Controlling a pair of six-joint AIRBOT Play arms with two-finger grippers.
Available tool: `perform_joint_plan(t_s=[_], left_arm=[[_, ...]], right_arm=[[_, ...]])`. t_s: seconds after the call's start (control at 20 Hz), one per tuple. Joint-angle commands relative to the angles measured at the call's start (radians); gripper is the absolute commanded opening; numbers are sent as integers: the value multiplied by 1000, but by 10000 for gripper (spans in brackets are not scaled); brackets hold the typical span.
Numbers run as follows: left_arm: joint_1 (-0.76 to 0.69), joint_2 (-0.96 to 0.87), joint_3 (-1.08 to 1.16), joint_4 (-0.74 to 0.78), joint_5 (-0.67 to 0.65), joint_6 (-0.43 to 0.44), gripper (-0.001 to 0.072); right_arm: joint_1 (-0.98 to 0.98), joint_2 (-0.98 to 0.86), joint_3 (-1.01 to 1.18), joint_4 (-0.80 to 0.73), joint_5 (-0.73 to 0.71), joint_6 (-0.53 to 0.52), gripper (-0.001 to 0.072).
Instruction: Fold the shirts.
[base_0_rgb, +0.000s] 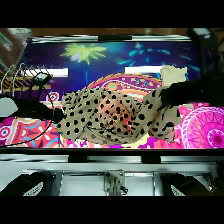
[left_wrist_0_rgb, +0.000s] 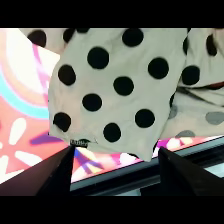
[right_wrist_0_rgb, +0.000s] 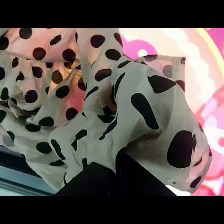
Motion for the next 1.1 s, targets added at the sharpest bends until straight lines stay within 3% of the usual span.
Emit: perform_joint_plan(t_s=[0.0,0.1,0.35,0.6,0.8,0.85,1.0,1.05], left_arm=[[0,-12,-112,-12,20,8,621],[0,-43,-186,-97,98,7,680],[-69,-240,-200,-350,410,19,677],[-208,-465,-114,-412,466,64,669],[-233,-547,-81,-412,534,52,656],[-230,-553,-80,-412,535,40,579],[-214,-557,-80,-412,534,38,118],[-208,-557,-80,-411,533,38,47]], right_arm=[[-1,1,-128,0,101,26,77],[-1,1,-142,0,130,28,77],[-1,-9,-142,0,200,29,78],[-1,-13,-142,-4,206,33,78],[-1,-13,-142,-3,207,39,78],[-1,-13,-142,-3,208,44,77],[-1,-13,-142,-3,215,49,78],[-1,-13,-142,-3,220,50,78]])
